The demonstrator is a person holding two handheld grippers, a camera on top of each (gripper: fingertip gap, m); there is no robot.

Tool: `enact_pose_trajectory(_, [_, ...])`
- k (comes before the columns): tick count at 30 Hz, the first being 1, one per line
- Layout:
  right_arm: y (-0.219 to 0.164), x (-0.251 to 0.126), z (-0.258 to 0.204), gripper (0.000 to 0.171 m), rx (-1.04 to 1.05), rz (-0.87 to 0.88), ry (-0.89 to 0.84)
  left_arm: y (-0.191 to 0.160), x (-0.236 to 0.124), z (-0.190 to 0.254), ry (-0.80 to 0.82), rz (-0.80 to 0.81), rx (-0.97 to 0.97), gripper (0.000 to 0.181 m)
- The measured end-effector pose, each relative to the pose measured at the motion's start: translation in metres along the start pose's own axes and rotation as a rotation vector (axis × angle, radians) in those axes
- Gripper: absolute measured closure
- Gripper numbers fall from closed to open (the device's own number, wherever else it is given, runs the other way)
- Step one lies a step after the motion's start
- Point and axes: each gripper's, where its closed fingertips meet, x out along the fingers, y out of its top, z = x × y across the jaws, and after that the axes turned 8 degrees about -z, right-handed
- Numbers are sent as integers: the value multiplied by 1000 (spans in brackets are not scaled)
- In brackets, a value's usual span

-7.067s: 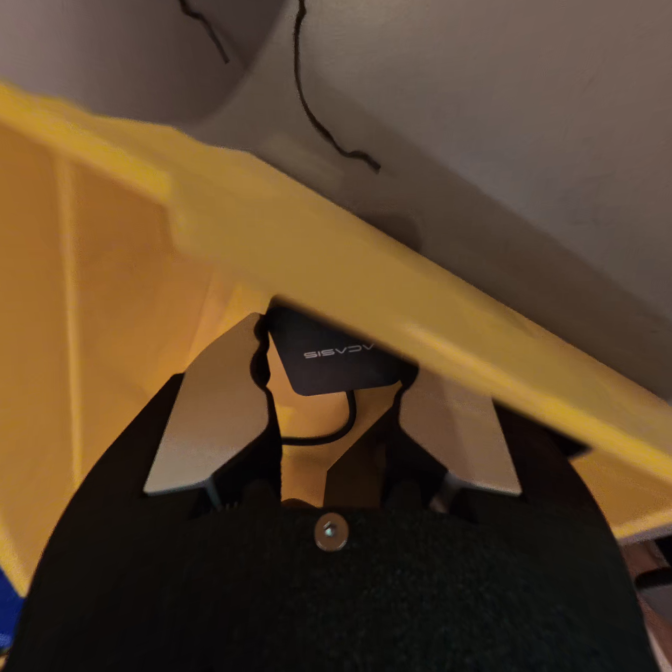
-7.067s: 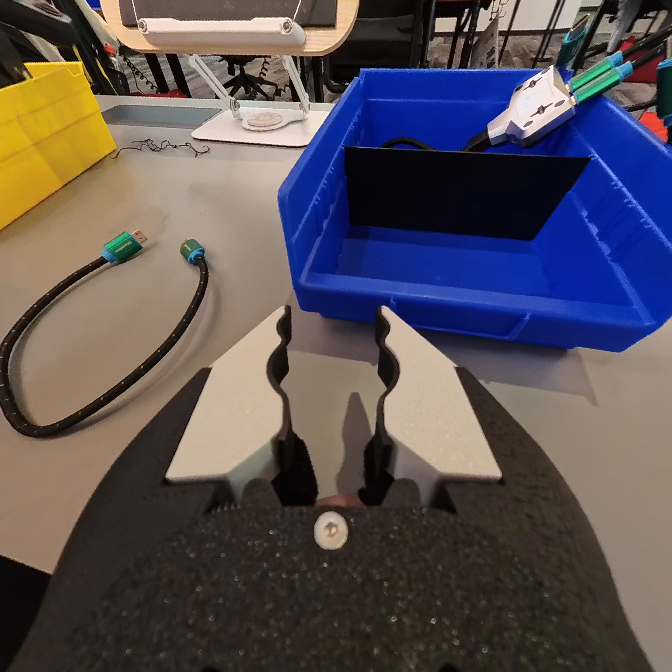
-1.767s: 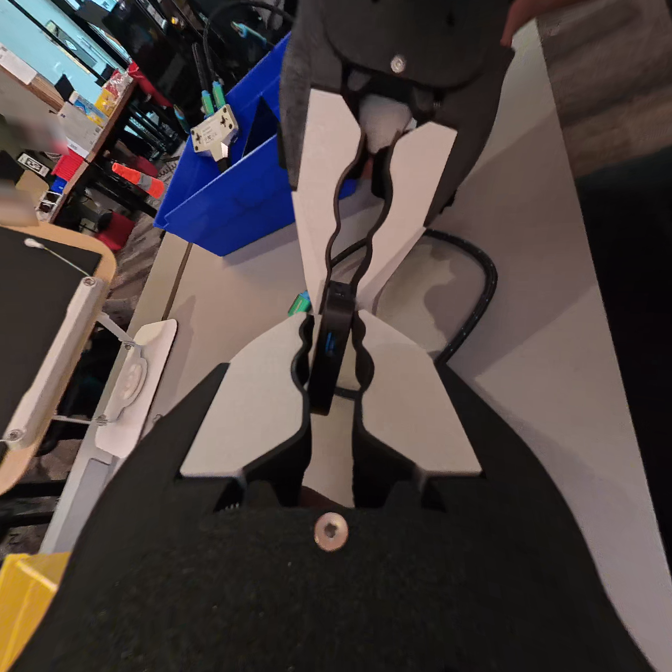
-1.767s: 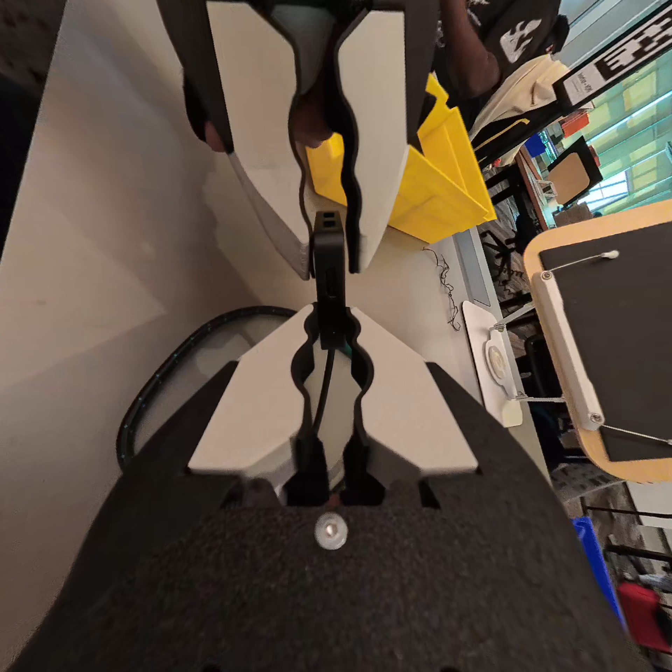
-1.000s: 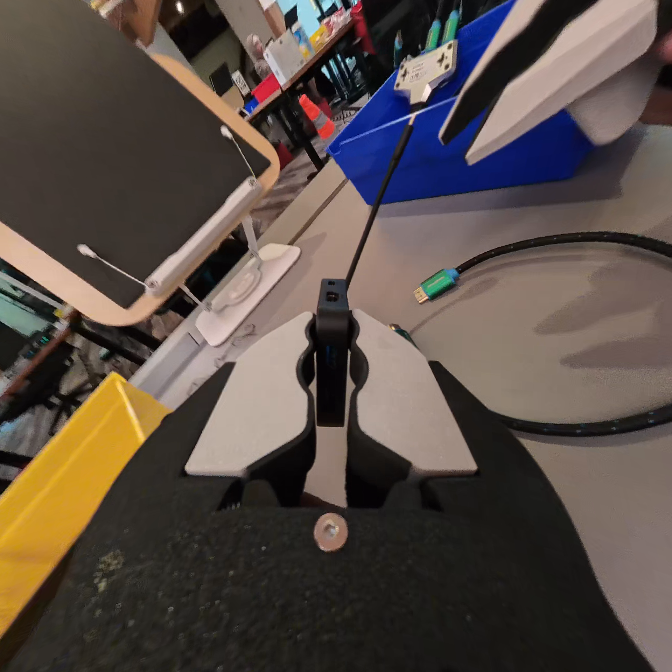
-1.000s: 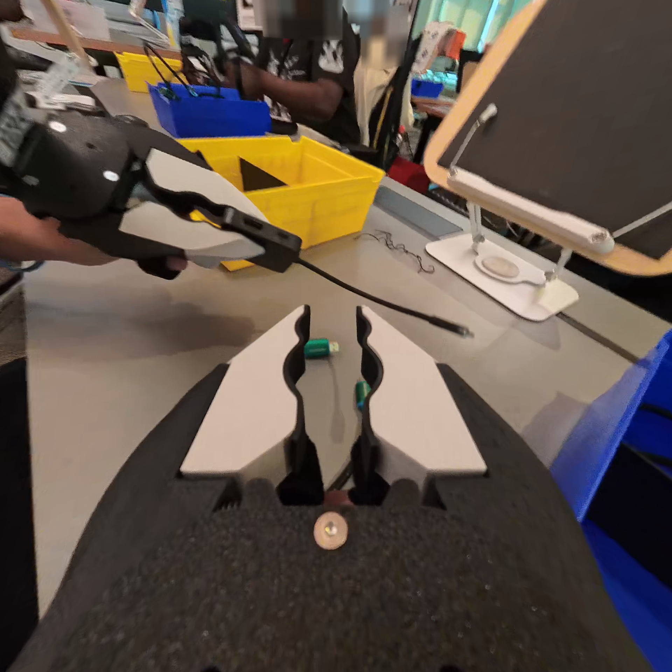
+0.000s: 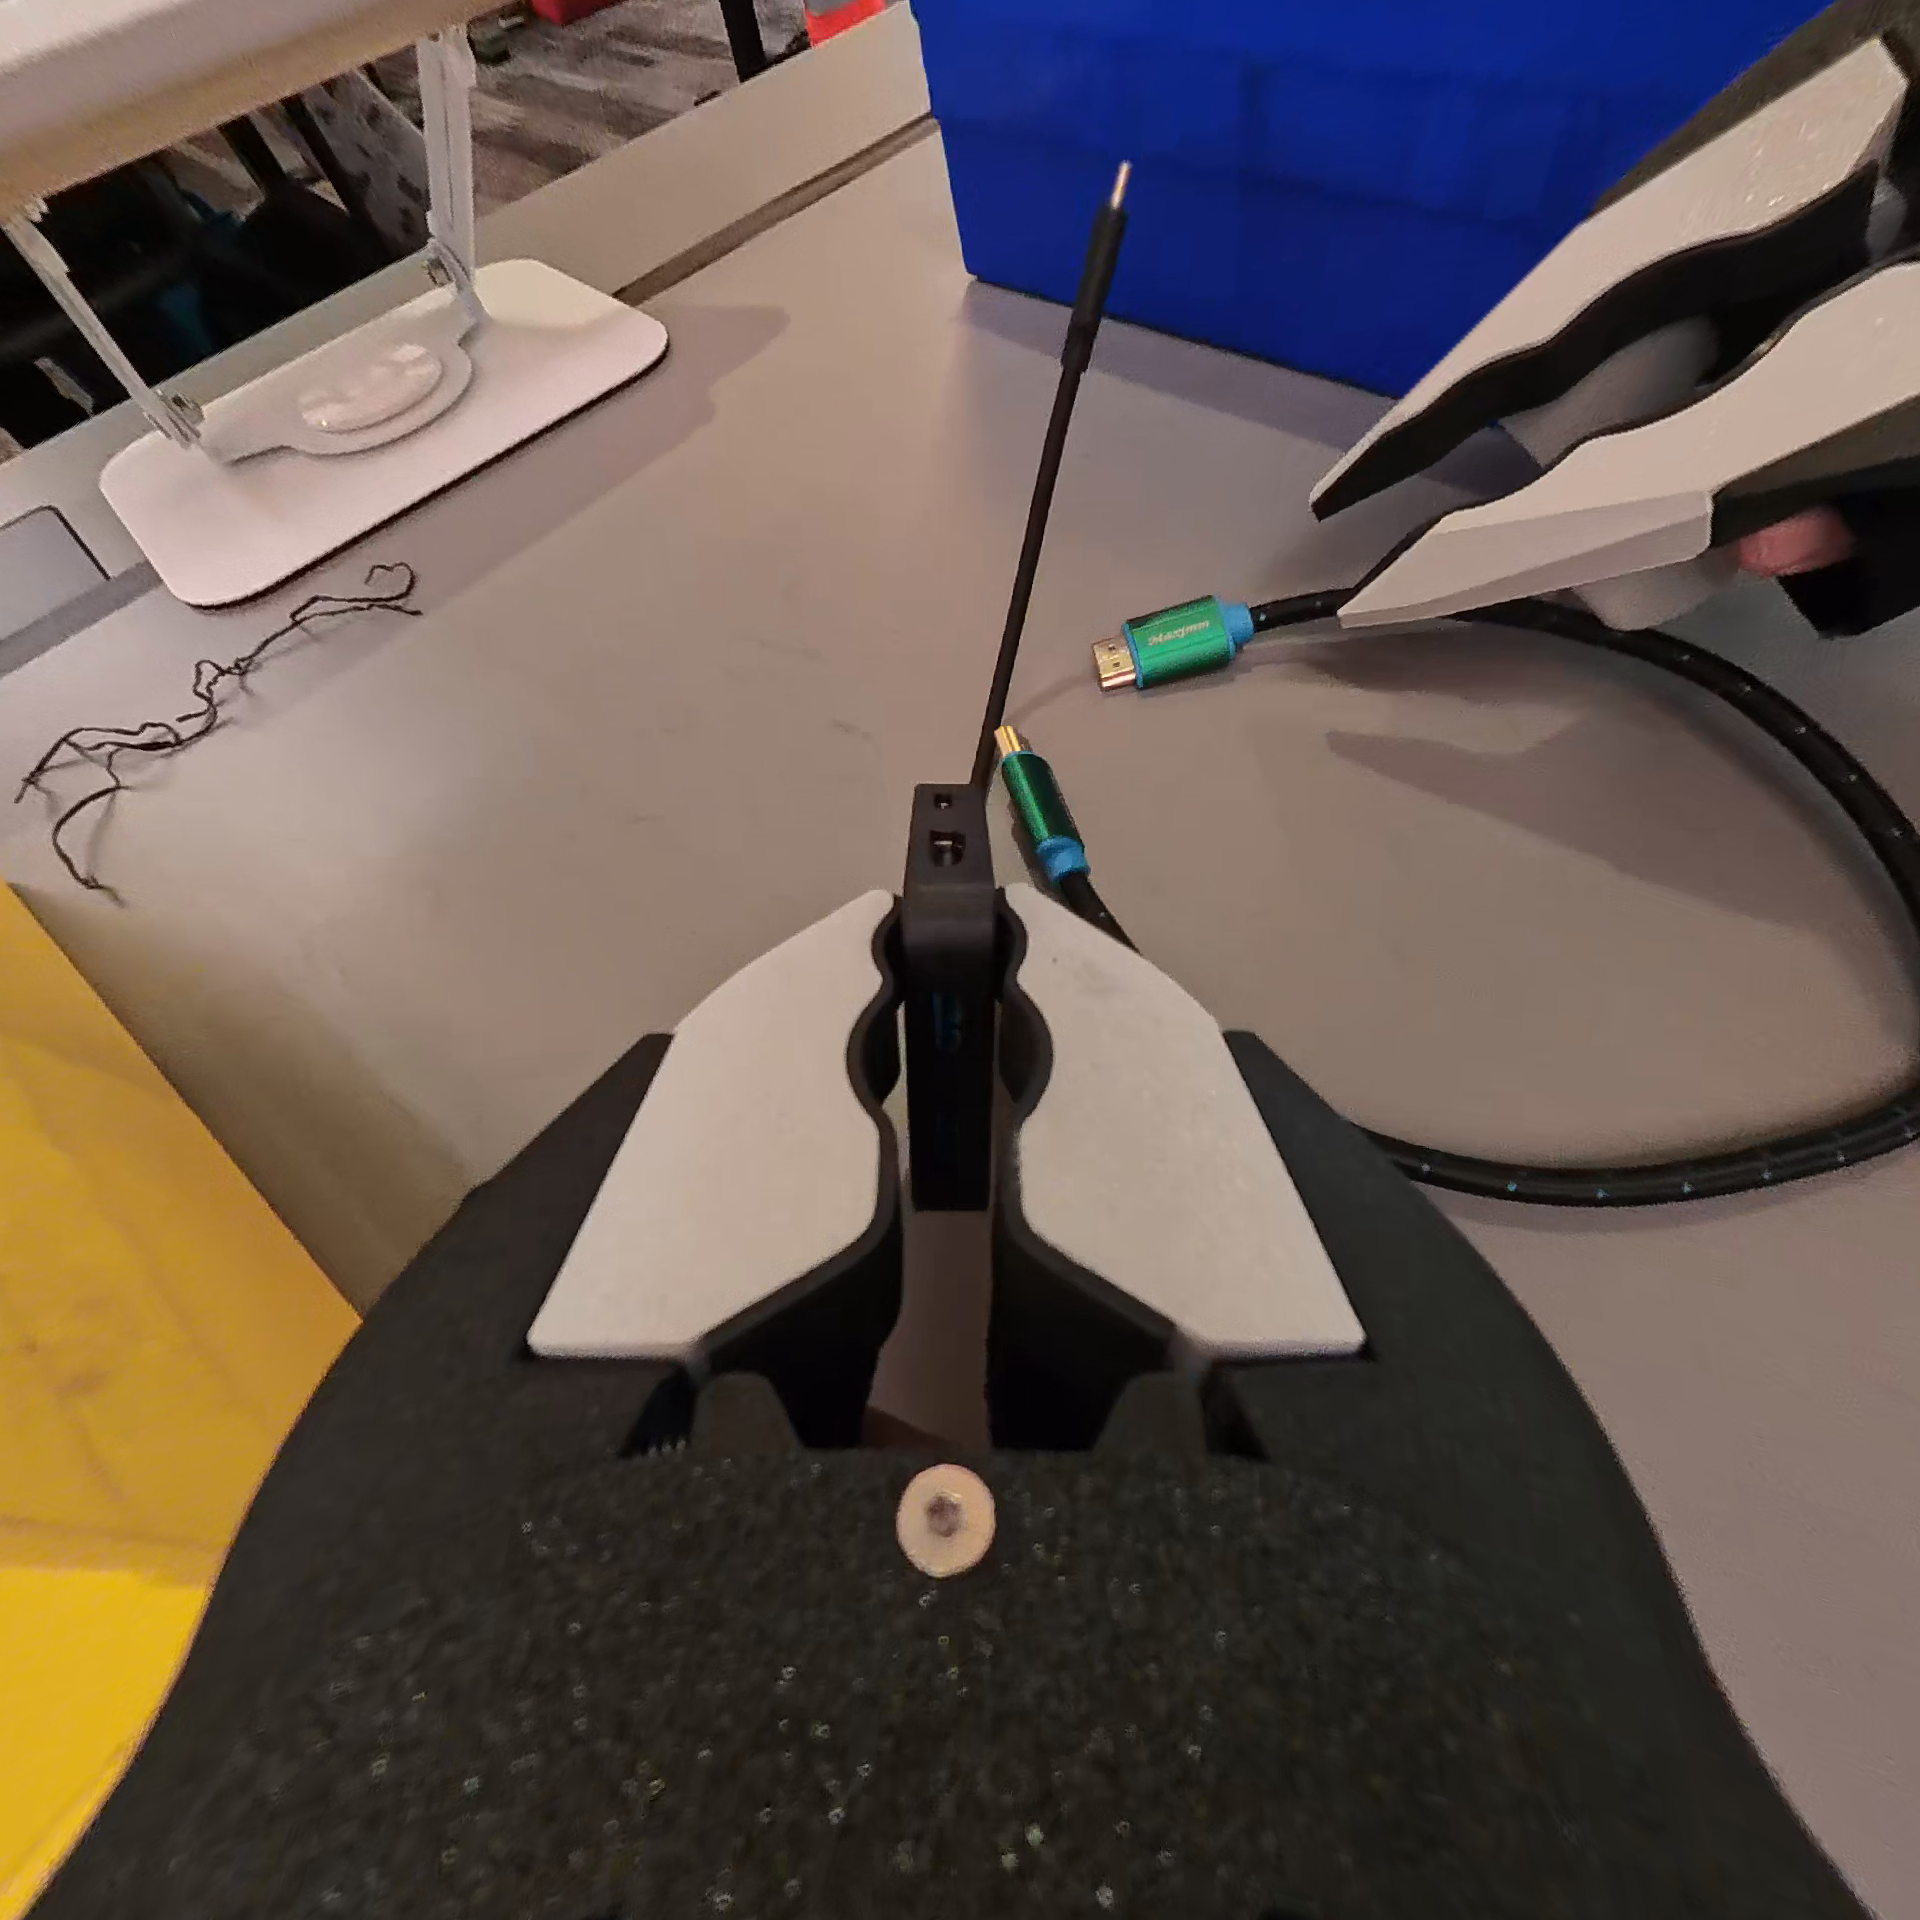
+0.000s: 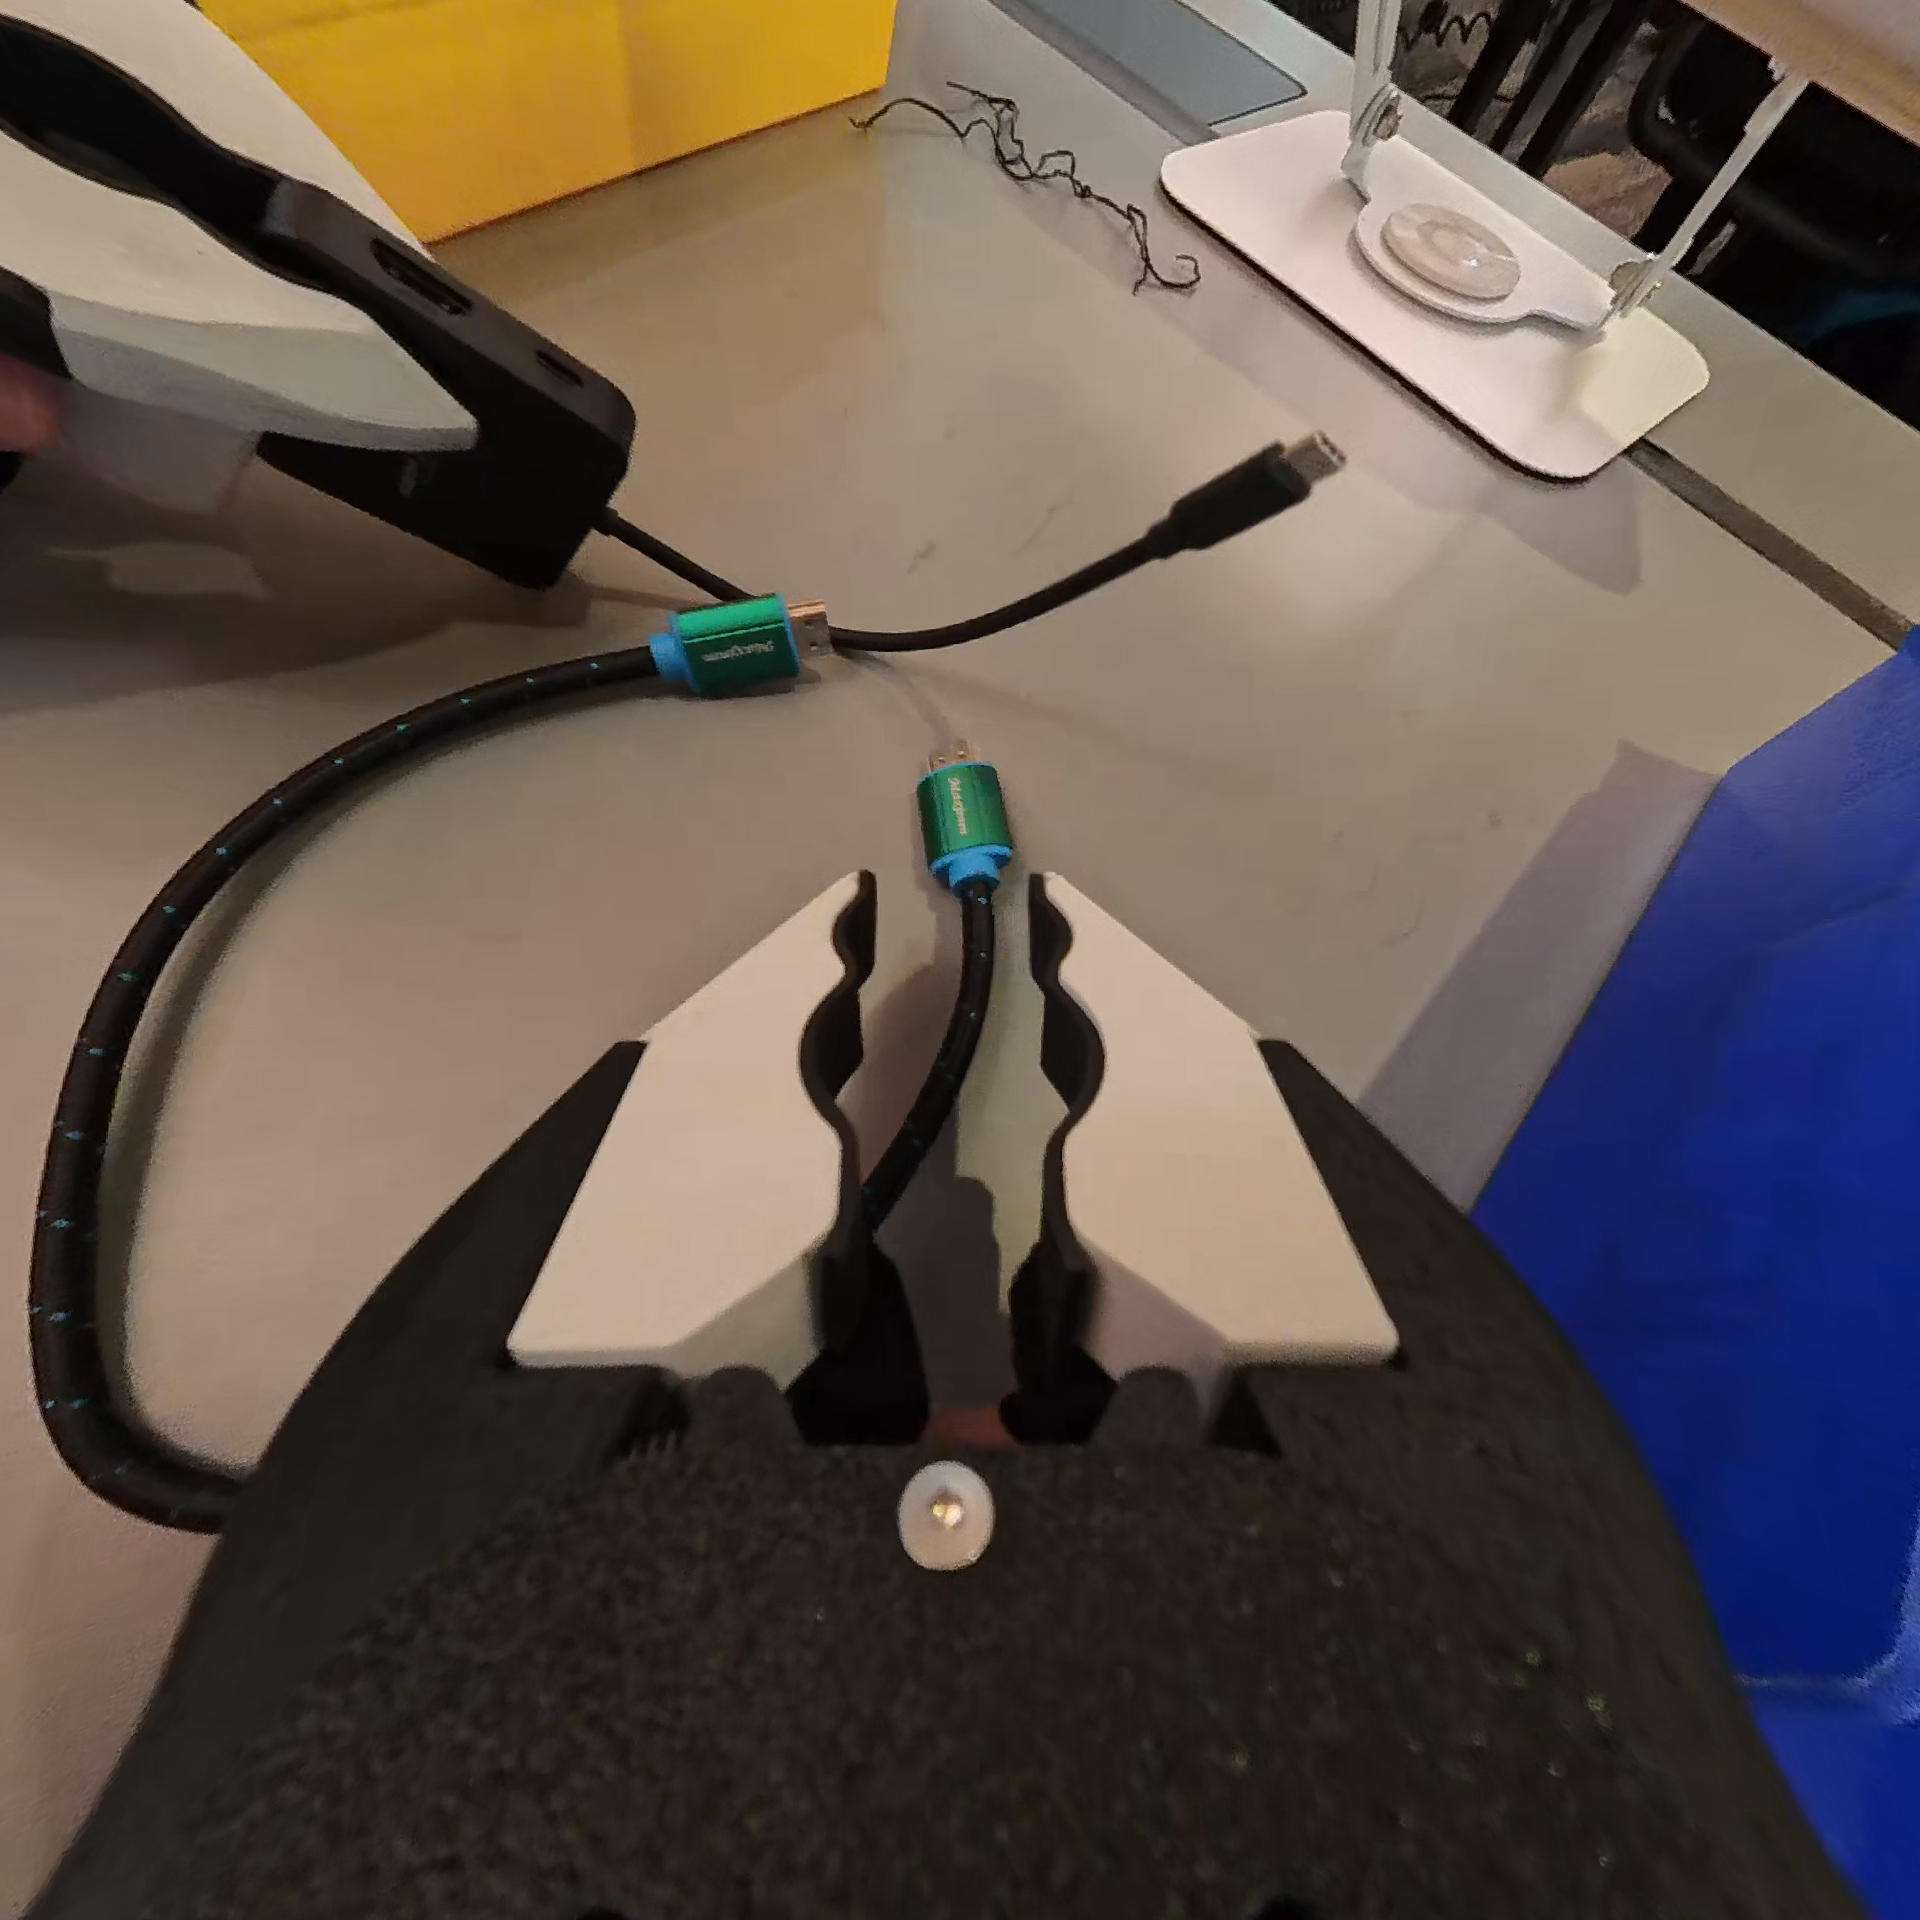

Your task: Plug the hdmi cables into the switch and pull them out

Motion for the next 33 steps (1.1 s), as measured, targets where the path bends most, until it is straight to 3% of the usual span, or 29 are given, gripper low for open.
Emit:
enact_pose_trajectory(8, [-16, 8, 2, 142, 141, -82, 70, -1, 0, 1, 2, -12, 28, 168])
enact_pose_trajectory(14, [-6, 4, -3, 142, 147, -37, 108, -2, 1, 0, 16, -7, 67, 168])
enact_pose_trajectory(17, [0, 2, -4, 142, 118, -14, 92, -4, 2, -1, 70, -22, 179, 168])
enact_pose_trajectory(22, [11, -1, -16, 142, 99, 32, 128, -10, 7, -4, 252, -64, 525, 168])
enact_pose_trajectory(27, [37, -4, -60, 135, 151, 108, 332, -8, 11, 10, 343, -70, 719, 167])
enact_pose_trajectory(33, [40, 9, -80, 116, 128, 73, 362, -4, 18, 28, 308, -54, 720, 165])
